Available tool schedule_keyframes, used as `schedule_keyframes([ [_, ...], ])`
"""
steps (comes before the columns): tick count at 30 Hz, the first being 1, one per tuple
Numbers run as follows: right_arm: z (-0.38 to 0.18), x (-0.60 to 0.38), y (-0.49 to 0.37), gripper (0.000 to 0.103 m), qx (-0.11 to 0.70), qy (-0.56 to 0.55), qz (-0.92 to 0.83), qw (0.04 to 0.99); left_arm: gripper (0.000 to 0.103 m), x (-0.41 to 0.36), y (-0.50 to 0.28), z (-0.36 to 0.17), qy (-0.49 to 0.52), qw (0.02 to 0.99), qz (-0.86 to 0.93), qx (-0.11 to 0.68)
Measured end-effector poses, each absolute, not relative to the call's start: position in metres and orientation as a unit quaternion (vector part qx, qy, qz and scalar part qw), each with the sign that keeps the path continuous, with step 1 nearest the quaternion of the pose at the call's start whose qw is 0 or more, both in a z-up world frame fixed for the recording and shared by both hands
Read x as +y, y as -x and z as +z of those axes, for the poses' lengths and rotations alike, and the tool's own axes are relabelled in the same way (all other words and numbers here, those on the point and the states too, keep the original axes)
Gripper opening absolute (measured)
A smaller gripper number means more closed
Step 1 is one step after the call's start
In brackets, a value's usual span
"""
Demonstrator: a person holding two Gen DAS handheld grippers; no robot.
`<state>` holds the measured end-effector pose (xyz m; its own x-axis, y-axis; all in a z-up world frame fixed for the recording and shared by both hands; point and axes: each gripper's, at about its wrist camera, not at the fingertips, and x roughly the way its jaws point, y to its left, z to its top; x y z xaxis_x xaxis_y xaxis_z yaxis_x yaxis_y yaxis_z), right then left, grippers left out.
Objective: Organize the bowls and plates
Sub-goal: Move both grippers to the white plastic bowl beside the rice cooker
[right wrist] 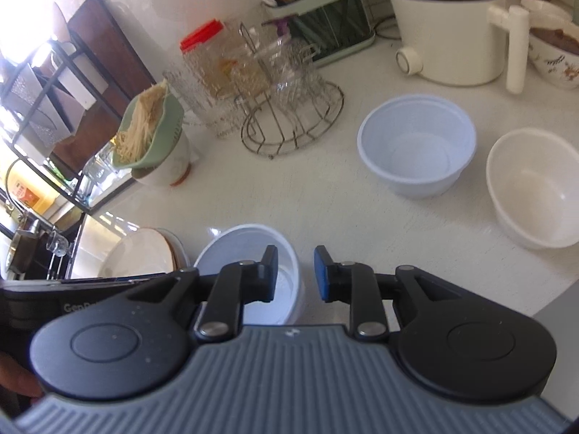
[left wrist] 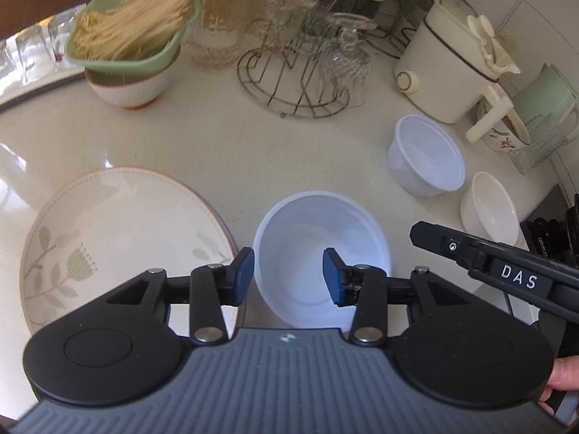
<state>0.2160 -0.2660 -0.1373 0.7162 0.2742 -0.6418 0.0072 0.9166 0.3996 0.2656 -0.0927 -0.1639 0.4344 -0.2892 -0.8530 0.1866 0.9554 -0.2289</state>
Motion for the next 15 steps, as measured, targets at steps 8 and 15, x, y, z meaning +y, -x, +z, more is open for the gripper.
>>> schedule_keyframes([
  [8, -0.109, -0.274, -0.196, 0.026, 0.342, -0.180, 0.073, 0.920, 0.048, -0.101, -0.252, -0.125, 0.058, 0.858, -0.147, 0.489],
  [15, -0.083, -0.283, -0.173, 0.026, 0.300, -0.168, 0.063, 0.937, 0.048, -0.110, -0.231, -0.098, 0.055, 0.870, -0.157, 0.465],
])
